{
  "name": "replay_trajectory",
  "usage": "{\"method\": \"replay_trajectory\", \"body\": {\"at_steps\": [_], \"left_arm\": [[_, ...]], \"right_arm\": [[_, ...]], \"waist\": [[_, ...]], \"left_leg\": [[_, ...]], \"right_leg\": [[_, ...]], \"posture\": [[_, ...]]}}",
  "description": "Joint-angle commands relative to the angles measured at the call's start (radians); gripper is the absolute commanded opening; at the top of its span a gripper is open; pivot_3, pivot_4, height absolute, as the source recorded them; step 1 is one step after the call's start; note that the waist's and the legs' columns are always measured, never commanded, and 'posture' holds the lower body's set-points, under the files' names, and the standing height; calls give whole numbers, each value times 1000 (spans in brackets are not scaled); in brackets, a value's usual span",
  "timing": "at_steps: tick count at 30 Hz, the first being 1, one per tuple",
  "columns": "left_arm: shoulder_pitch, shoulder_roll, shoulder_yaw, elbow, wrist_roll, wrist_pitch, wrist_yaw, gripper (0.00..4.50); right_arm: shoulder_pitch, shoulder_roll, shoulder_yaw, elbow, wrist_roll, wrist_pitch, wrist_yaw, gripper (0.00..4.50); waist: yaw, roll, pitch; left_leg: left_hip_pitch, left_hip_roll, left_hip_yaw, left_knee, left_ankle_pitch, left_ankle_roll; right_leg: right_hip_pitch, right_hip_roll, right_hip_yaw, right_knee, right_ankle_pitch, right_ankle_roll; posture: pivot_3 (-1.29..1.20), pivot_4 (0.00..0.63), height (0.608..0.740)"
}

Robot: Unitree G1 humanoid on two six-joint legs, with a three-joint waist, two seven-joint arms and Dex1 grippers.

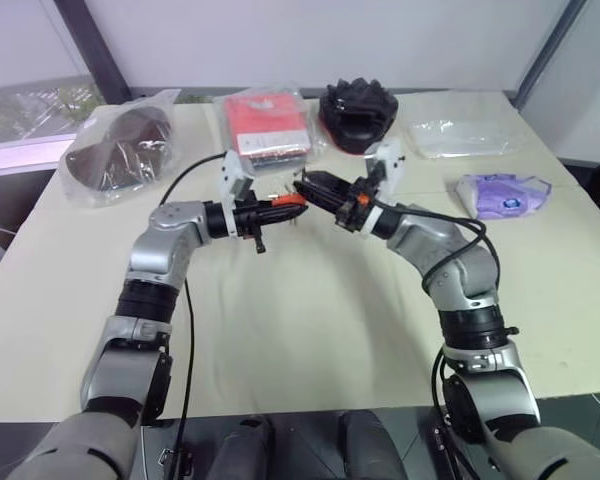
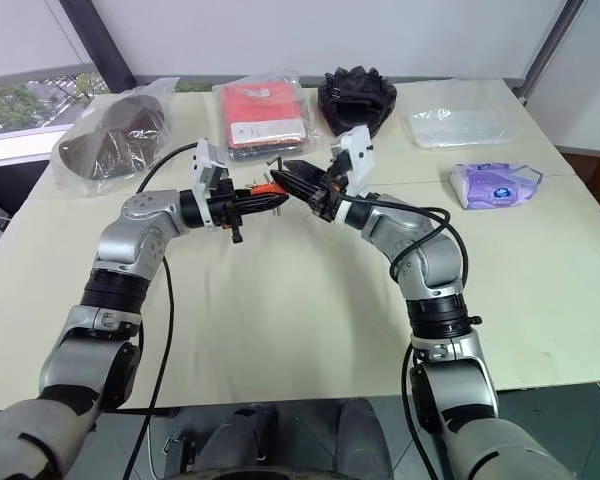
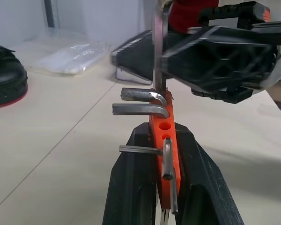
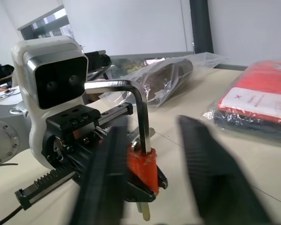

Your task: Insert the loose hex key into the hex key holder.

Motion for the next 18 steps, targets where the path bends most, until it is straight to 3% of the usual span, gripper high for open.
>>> {"method": "replay_trajectory", "body": {"at_steps": [1,10,13,18], "left_arm": [[-13,2,2,-13,-2,-20,-9,0],[-5,0,-4,-10,5,-30,-14,0],[-4,0,-4,-12,5,-28,-16,0],[-2,1,-4,-17,7,-26,-15,0]], "right_arm": [[-6,-17,-7,-59,17,5,22,3348],[-18,-20,-25,-69,27,3,12,3348],[-23,-11,-24,-61,22,-4,0,2496],[-17,-10,-15,-67,20,-8,5,19]], "waist": [[0,0,0],[0,0,0],[0,0,0],[0,0,0]], "left_leg": [[0,0,0,0,0,0],[0,0,0,0,0,0],[0,0,0,0,0,0],[0,0,0,0,0,0]], "right_leg": [[0,0,0,0,0,0],[0,0,0,0,0,0],[0,0,0,0,0,0],[0,0,0,0,0,0]], "posture": [[0,150,740],[0,150,740],[0,150,740],[0,150,740]]}}
